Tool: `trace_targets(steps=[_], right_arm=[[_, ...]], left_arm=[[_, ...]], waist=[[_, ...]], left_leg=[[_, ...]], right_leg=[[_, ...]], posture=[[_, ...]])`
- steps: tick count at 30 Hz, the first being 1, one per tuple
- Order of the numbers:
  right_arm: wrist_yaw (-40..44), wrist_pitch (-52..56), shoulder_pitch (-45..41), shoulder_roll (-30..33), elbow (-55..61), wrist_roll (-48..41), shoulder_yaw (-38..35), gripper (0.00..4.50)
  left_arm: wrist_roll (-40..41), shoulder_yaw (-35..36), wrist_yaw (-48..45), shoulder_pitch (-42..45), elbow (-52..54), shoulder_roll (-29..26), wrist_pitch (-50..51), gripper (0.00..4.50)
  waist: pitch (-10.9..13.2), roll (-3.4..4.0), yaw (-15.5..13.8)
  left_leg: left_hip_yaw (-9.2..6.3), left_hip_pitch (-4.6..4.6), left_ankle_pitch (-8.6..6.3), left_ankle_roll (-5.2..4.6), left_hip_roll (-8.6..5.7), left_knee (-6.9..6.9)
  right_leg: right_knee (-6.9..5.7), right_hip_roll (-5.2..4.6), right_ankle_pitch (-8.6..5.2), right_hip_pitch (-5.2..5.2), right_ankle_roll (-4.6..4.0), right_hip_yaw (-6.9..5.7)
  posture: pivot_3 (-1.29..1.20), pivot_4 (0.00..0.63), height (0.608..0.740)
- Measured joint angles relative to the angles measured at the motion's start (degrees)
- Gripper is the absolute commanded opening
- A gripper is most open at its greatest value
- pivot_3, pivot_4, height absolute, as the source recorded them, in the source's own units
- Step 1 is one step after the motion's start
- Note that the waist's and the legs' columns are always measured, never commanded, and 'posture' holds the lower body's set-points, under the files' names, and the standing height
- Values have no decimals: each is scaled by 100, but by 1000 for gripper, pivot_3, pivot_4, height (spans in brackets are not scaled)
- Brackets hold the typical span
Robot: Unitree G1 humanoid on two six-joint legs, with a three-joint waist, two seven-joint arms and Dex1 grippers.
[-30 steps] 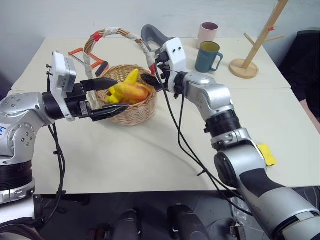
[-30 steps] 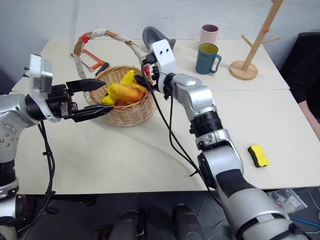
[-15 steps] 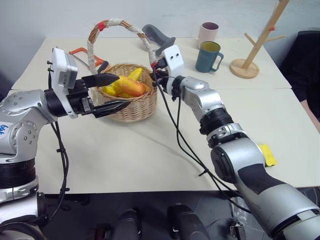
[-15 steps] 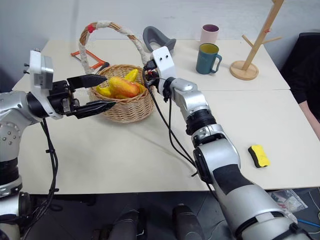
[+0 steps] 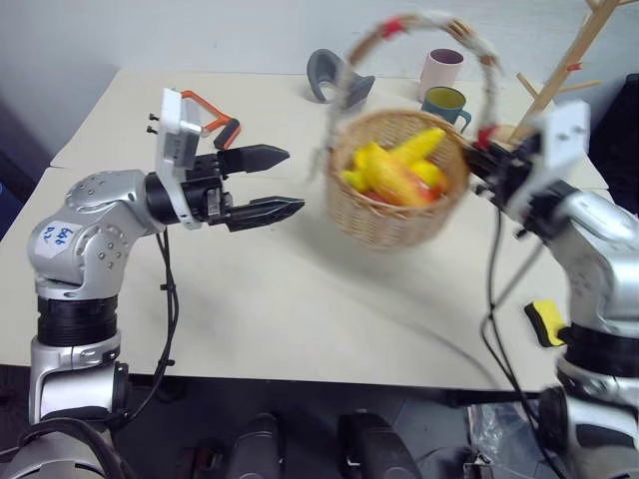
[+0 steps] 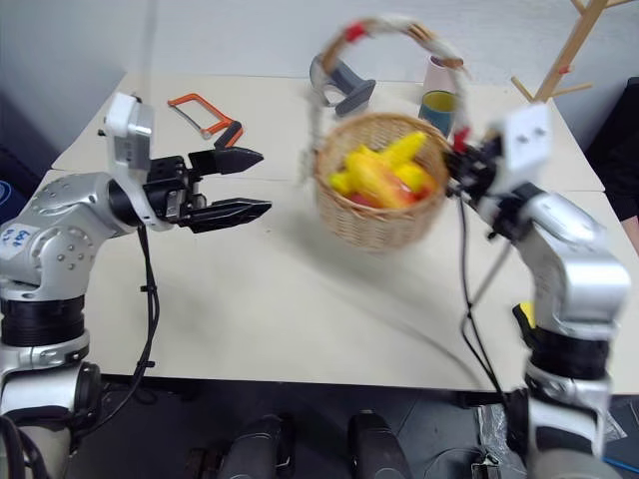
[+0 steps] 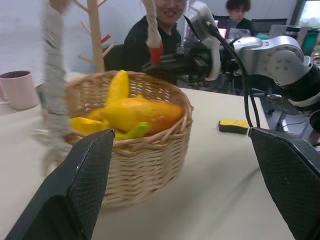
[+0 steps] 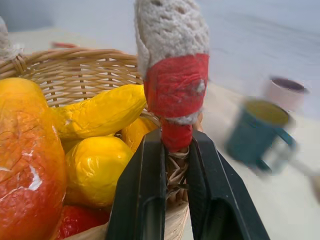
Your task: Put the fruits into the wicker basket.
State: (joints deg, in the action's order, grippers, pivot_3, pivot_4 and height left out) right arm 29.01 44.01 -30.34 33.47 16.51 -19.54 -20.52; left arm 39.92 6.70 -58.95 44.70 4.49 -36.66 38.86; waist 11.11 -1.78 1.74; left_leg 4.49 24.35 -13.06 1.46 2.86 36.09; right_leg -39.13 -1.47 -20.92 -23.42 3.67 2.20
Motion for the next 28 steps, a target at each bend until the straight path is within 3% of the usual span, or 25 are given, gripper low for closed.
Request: trace_targets(steps=[3, 6, 14, 19, 23, 28], right_arm=[[-136, -20, 955, 30, 145, -8, -730, 223], [-385, -282, 1175, -181, 11, -3, -1002, 223], [-351, -976, 1740, -265, -245, -299, -1316, 2908], [129, -462, 2916, 342, 530, -972, -2116, 4475], [1022, 240, 4336, 919, 1097, -1811, -3379, 4475], [2281, 1127, 5898, 1440, 960, -2799, -5252, 4475]], left_arm=[[-5, -159, -170, 134, -223, 155, -61, 4500], [-89, -297, -328, 191, -366, 246, -208, 4500], [-205, -548, -526, 215, -530, 397, -274, 4500], [-324, -633, -818, 241, -693, 289, -343, 4500], [-450, -686, -1014, 264, -929, 200, -472, 4500], [-527, -679, -1220, 305, -1084, 102, -590, 4500]], waist=[[0, 0, 37], [0, 0, 147], [0, 0, 129], [-1, 3, 57], [0, 0, 12], [-1, 2, 20]], left_leg=[[19, -21, 3, -7, 0, -4], [44, -43, 16, 10, 2, -6], [72, -58, 16, 15, 10, -14], [77, -64, 13, 12, 7, -14], [73, -130, -18, -7, 24, -21], [77, -152, -57, -26, 59, -14]], right_leg=[[-11, 7, 2, 3, 4, 21], [-34, 15, 2, 1, 4, 47], [-29, 37, -3, 2, 16, 99], [-28, 36, -6, 6, 24, 107], [23, 65, -5, 99, 26, 114], [93, 94, 12, 147, 30, 119]], posture=[[0, 150, 740], [0, 150, 740], [0, 150, 740], [0, 150, 740], [0, 150, 740], [0, 150, 740]])
